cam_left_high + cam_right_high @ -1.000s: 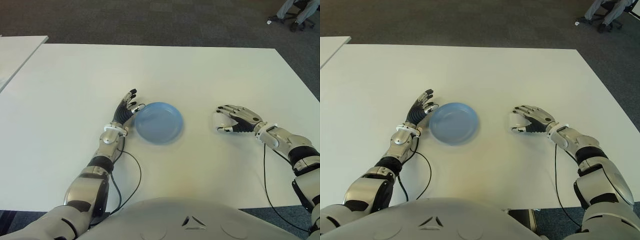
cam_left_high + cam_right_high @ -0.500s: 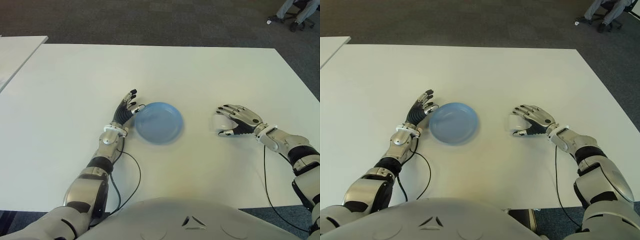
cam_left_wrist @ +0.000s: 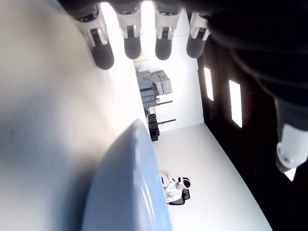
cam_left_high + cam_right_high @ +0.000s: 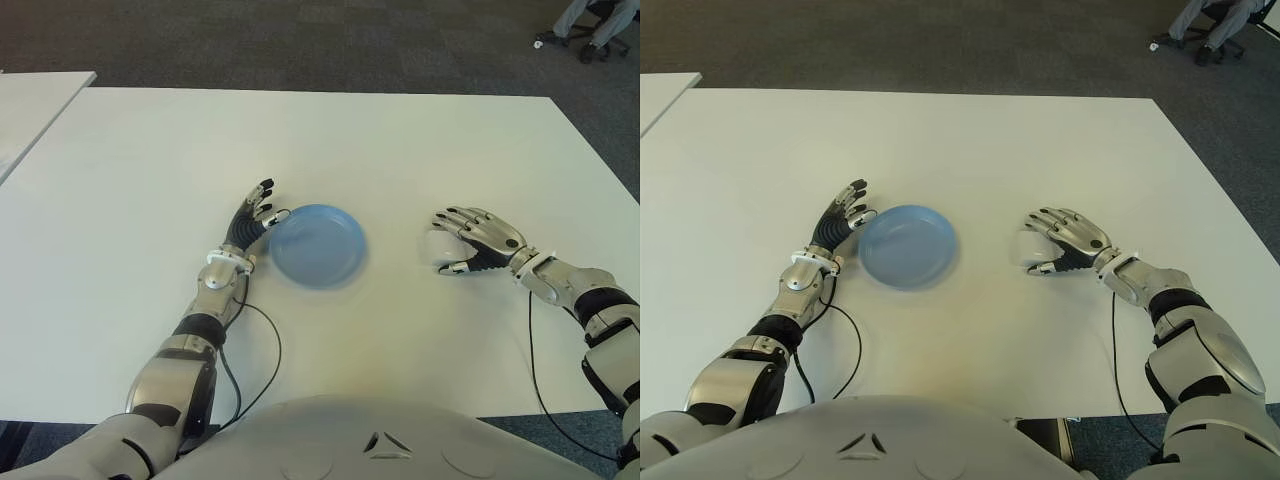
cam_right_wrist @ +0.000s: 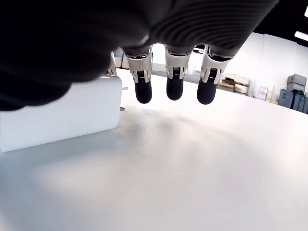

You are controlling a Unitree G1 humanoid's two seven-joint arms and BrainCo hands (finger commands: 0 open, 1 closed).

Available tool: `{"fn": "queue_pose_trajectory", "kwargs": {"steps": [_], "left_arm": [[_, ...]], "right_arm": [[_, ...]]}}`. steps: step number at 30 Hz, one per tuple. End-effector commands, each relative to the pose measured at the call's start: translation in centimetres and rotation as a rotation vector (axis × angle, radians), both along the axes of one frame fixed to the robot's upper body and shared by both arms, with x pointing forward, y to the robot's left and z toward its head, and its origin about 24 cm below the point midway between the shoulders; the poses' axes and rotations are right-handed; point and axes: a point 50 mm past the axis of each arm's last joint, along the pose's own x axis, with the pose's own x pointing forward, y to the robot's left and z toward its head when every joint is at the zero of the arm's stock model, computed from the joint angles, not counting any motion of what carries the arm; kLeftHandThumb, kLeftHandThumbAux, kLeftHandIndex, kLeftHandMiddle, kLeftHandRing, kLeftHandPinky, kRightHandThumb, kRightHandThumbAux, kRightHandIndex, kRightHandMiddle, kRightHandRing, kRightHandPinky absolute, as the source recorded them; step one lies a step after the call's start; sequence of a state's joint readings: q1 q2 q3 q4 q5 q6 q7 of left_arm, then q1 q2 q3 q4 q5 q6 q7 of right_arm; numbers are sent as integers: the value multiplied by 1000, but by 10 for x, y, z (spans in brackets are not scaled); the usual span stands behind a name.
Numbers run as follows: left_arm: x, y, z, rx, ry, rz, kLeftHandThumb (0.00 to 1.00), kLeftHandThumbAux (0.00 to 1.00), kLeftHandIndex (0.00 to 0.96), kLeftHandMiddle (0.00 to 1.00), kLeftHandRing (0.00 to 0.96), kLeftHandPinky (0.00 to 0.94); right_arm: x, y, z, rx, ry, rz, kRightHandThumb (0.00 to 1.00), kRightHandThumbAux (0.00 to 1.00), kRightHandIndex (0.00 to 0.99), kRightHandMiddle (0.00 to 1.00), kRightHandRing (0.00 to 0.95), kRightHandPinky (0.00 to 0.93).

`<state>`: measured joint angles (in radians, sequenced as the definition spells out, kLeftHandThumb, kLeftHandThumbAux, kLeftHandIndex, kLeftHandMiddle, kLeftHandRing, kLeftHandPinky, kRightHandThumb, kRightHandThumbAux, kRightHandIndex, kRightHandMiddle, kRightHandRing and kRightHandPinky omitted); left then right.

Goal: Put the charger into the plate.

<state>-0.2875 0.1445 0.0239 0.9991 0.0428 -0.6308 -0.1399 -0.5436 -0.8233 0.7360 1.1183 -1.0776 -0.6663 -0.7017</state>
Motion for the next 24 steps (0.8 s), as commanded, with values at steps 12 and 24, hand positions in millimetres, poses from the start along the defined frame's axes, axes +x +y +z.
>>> {"fn": "queue_pose_trajectory", "kwargs": {"steps": [12, 24], "left_arm": [[-25, 7, -27, -17, 145, 19, 0, 529, 84, 88, 77, 57], [-25, 3, -26, -27, 141, -10, 0, 509, 83, 76, 67, 66]], "right_arm": [[-4, 1, -8, -1, 90, -12, 282, 163, 0, 0, 0, 0], [-4, -1, -8, 2, 98, -23, 276, 161, 0, 0, 0, 0]]}}
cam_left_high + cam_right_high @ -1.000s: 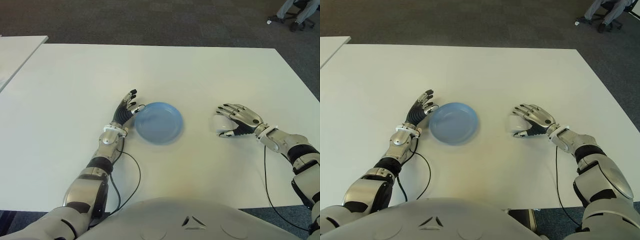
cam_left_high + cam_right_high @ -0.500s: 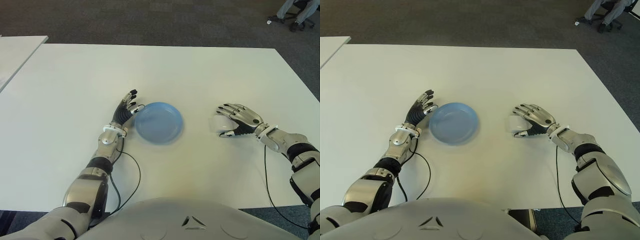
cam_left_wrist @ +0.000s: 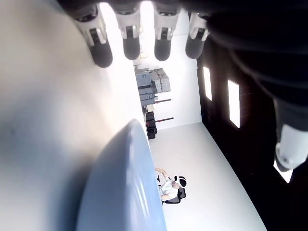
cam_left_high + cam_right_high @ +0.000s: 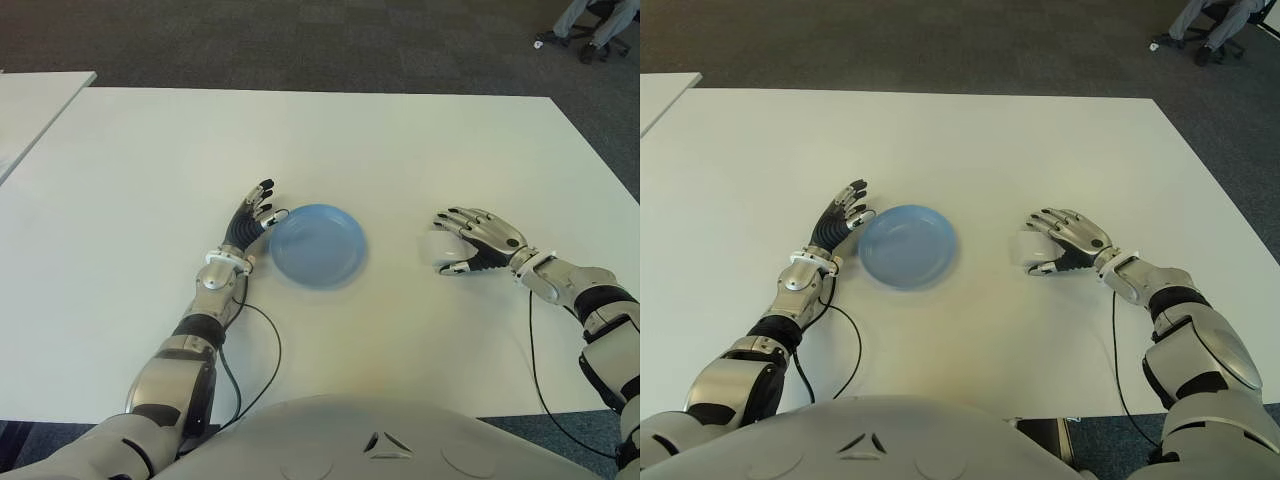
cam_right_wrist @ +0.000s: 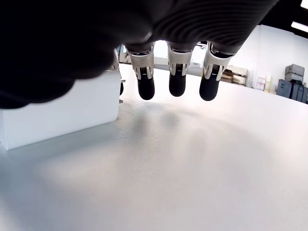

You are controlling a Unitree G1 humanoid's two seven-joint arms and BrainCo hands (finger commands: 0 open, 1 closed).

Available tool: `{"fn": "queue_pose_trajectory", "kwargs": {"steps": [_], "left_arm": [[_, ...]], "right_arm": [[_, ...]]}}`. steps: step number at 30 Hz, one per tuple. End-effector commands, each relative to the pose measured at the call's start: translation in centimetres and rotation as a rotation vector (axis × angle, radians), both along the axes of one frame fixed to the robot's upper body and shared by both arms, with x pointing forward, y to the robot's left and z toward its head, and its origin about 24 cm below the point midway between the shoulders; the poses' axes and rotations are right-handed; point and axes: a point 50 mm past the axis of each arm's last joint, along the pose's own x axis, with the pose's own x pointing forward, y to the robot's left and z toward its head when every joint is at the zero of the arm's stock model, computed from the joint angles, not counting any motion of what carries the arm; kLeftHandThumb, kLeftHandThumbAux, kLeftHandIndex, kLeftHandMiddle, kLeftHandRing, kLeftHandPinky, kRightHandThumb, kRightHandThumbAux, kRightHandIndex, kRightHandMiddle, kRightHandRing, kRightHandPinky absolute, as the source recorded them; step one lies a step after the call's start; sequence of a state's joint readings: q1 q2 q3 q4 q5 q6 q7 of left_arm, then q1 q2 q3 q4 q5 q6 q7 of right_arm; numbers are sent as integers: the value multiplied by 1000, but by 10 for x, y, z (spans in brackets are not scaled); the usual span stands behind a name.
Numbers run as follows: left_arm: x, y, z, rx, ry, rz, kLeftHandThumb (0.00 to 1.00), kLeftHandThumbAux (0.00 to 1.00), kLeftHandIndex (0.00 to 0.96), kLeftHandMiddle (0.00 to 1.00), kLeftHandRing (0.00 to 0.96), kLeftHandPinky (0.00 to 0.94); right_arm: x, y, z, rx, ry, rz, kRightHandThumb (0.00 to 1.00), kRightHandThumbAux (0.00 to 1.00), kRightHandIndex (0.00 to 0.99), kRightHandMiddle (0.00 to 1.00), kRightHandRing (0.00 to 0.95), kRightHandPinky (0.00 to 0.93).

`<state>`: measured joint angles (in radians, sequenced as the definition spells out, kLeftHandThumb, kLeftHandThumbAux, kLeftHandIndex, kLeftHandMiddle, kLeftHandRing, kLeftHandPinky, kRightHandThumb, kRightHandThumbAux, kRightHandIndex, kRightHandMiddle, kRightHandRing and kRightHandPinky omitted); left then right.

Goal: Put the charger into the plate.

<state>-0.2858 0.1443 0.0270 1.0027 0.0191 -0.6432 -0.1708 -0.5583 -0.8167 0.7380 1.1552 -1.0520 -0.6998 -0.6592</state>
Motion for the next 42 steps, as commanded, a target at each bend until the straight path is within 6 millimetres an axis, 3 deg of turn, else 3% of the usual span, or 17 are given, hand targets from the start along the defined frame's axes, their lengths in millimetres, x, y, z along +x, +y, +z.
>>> {"fn": "queue_pose_trajectory", "kwargs": {"steps": [1, 14, 20, 23, 25, 28, 30, 31, 34, 38, 42], "left_arm": [[-24, 3, -26, -5, 145, -3, 0, 506, 86, 80, 70, 68], [-23, 1, -27, -18, 152, -41, 0, 500, 102, 100, 83, 67], [-23, -1, -26, -22, 143, -47, 0, 508, 106, 106, 89, 77], [-23, -2, -25, -24, 137, -47, 0, 510, 111, 112, 97, 94], [-23, -2, -25, -26, 134, -47, 0, 511, 114, 121, 110, 113], [-23, -3, -24, -33, 123, -46, 0, 514, 118, 132, 124, 132], [-22, -3, -23, -39, 112, -45, 0, 519, 123, 149, 142, 138], [-22, -3, -22, -41, 108, -45, 0, 522, 124, 155, 147, 139], [-22, -3, -22, -51, 101, -40, 0, 525, 125, 166, 156, 142], [-22, -4, -21, -71, 90, -32, 0, 520, 128, 186, 175, 163], [-22, -4, -20, -78, 78, -30, 0, 509, 130, 200, 186, 174]], "right_arm": [[-5, 1, -7, -4, 52, 0, 274, 161, 0, 0, 0, 0], [-5, -1, -6, 25, 94, -21, 274, 180, 0, 0, 0, 0], [-4, -2, -4, 49, 133, -54, 308, 283, 2, 34, 21, 45], [-4, -3, -3, 49, 129, -59, 366, 332, 103, 166, 146, 169], [-4, -3, -3, 45, 125, -57, 449, 371, 248, 363, 314, 323], [-3, -4, -3, 3, 130, -45, 524, 407, 325, 478, 414, 423], [-2, -5, -3, -40, 132, -37, 640, 582, 386, 584, 548, 575], [-2, -6, -3, -53, 131, -34, 715, 615, 391, 574, 604, 637], [-1, -6, -3, -87, 115, -22, 806, 655, 401, 556, 687, 738], [0, -8, -4, -117, 93, -35, 843, 670, 406, 550, 773, 809], [2, -10, -5, -149, 77, -54, 848, 675, 405, 542, 797, 810]]}}
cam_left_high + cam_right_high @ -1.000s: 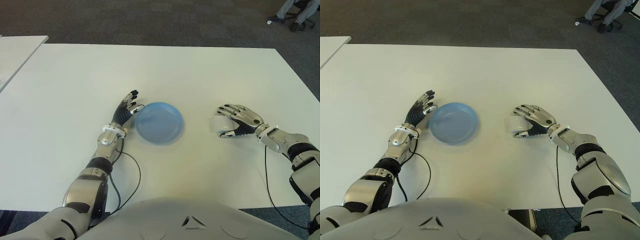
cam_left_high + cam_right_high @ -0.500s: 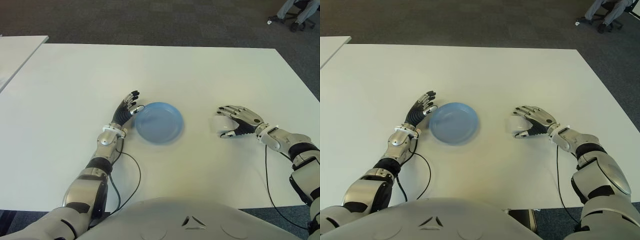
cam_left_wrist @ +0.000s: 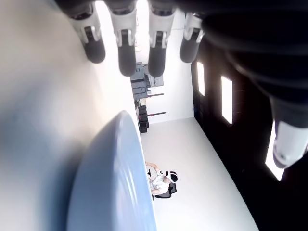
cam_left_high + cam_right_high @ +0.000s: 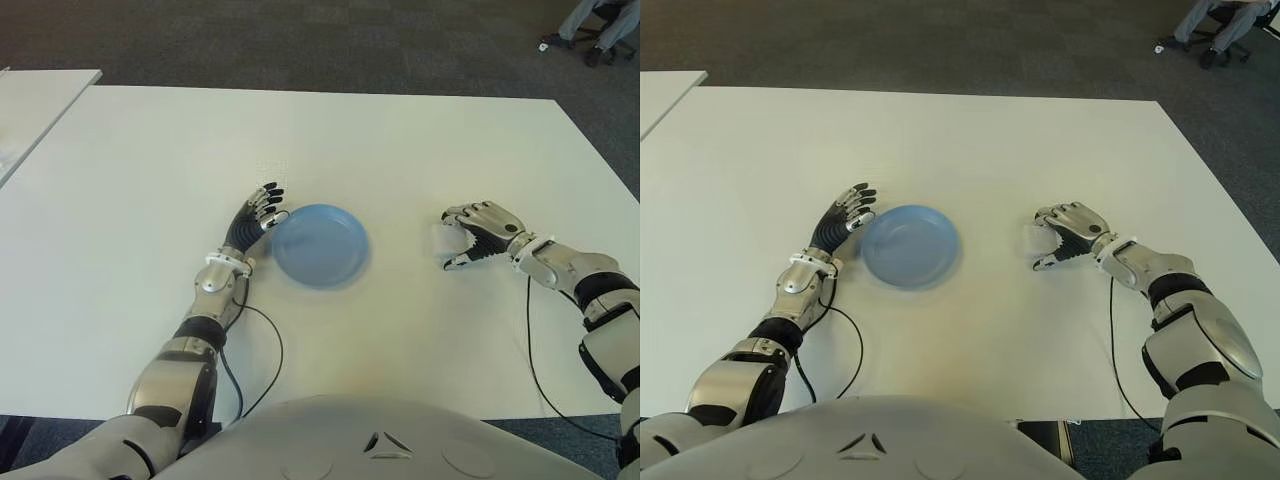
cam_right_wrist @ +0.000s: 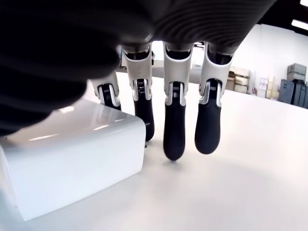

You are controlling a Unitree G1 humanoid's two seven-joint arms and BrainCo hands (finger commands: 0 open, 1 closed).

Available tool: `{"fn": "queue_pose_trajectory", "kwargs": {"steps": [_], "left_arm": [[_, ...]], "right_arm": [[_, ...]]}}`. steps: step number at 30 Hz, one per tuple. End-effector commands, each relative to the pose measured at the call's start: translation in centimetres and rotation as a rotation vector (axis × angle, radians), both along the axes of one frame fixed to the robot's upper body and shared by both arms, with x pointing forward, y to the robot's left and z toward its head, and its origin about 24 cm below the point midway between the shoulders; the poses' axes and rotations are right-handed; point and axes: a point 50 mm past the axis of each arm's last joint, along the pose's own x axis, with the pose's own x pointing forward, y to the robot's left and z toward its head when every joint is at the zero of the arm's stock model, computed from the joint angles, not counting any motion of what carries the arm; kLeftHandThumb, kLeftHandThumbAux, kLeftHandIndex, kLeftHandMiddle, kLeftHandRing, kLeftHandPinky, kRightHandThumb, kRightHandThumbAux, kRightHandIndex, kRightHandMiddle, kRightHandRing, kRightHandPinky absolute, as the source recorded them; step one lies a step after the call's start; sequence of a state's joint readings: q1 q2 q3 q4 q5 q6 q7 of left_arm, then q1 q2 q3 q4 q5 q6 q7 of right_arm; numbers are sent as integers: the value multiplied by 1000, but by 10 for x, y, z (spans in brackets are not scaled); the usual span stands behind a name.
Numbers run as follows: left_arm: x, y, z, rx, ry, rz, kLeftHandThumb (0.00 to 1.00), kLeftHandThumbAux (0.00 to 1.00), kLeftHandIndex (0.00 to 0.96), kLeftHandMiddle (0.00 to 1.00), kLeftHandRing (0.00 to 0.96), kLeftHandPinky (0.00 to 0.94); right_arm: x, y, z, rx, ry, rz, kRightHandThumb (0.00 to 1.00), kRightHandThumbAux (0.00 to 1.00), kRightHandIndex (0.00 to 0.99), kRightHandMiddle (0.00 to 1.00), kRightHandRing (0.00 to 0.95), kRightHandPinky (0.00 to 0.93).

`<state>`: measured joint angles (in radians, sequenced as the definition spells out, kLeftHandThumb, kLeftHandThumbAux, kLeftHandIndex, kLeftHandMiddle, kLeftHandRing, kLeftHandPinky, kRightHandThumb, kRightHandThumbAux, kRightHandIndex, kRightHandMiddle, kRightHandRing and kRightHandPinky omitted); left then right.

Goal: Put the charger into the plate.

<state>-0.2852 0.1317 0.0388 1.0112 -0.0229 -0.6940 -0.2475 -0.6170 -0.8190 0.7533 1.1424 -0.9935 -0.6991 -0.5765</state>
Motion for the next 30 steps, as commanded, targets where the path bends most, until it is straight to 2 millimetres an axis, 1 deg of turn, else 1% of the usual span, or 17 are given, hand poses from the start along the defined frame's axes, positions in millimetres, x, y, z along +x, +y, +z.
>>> {"fn": "queue_pose_trajectory", "kwargs": {"steps": [1, 10, 14, 30], "left_arm": [[-20, 0, -22, -26, 113, 13, 0, 505, 132, 204, 189, 177], [-20, 0, -21, -35, 103, 20, 0, 487, 140, 234, 222, 217], [-20, -1, -20, -31, 97, 21, 0, 478, 142, 245, 235, 220], [-19, -3, -20, -25, 89, 42, 0, 457, 149, 247, 240, 236]], "right_arm": [[-14, -16, -19, -160, 80, -47, 848, 675, 405, 540, 799, 806], [-12, -17, -17, -220, 62, -36, 845, 677, 405, 533, 790, 793], [-12, -18, -17, -240, 56, -25, 844, 677, 406, 537, 790, 792], [-10, -19, -13, -292, 24, 2, 841, 677, 412, 540, 775, 779]]}}
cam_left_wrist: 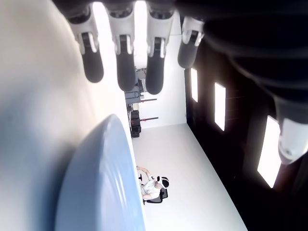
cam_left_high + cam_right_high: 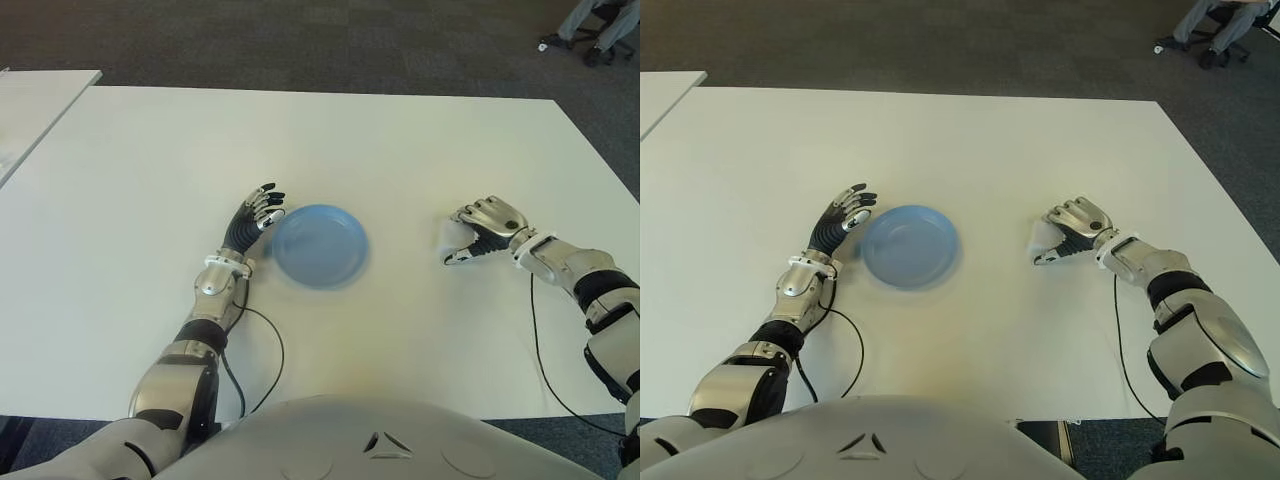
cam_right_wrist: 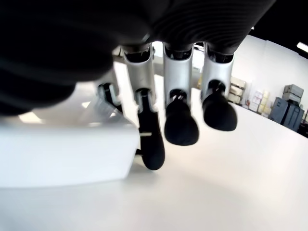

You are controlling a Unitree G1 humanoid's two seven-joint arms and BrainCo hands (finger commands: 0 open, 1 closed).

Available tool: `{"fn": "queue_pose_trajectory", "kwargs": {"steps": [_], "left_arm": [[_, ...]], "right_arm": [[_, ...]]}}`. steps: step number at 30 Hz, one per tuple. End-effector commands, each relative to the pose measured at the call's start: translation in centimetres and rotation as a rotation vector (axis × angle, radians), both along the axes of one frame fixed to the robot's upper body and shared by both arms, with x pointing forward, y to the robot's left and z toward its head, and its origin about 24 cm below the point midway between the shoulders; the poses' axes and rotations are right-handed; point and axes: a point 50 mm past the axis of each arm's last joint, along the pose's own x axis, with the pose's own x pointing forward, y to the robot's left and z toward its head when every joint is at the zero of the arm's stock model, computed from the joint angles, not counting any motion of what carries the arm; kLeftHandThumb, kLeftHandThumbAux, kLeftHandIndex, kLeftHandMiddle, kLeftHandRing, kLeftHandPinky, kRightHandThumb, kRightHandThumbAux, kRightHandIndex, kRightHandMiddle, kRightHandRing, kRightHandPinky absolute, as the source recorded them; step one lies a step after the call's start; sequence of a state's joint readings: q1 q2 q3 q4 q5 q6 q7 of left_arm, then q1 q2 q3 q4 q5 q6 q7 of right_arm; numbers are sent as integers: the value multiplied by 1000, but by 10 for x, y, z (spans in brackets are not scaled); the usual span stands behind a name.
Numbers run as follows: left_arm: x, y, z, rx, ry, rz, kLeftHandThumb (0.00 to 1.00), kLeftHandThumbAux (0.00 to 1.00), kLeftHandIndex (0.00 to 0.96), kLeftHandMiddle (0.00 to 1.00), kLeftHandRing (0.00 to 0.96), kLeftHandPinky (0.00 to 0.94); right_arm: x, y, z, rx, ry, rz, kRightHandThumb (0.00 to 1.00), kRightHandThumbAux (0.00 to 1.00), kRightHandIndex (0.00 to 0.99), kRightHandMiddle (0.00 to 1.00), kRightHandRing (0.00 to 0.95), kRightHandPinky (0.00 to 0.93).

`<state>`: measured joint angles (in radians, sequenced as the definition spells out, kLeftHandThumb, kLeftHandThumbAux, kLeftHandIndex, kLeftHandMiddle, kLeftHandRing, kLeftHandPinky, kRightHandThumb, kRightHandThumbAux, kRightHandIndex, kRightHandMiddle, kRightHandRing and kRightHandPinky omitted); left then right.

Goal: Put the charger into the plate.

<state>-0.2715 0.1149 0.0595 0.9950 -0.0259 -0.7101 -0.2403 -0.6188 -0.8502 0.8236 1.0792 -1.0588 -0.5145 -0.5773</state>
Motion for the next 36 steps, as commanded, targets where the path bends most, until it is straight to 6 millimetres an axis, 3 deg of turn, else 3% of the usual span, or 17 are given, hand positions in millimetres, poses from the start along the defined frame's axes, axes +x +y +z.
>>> {"fn": "queue_pose_trajectory", "kwargs": {"steps": [1, 19, 26, 36], "left_arm": [[-17, -3, -21, -4, 110, 16, 0, 458, 150, 248, 240, 236], [-15, -5, -23, -9, 132, -1, 0, 483, 143, 250, 249, 239], [-12, -3, -25, 0, 155, 25, 0, 501, 140, 245, 233, 207], [-10, -2, -27, 8, 179, 73, 0, 509, 146, 263, 249, 222]], "right_arm": [[-14, -10, -15, -95, 79, -5, 841, 678, 412, 540, 775, 779], [0, -4, 12, -69, -63, 83, 841, 679, 404, 535, 803, 823], [13, 26, 48, 40, -198, 191, 844, 678, 404, 535, 806, 809], [9, 52, 67, 113, -246, 261, 845, 677, 408, 542, 825, 831]]}}
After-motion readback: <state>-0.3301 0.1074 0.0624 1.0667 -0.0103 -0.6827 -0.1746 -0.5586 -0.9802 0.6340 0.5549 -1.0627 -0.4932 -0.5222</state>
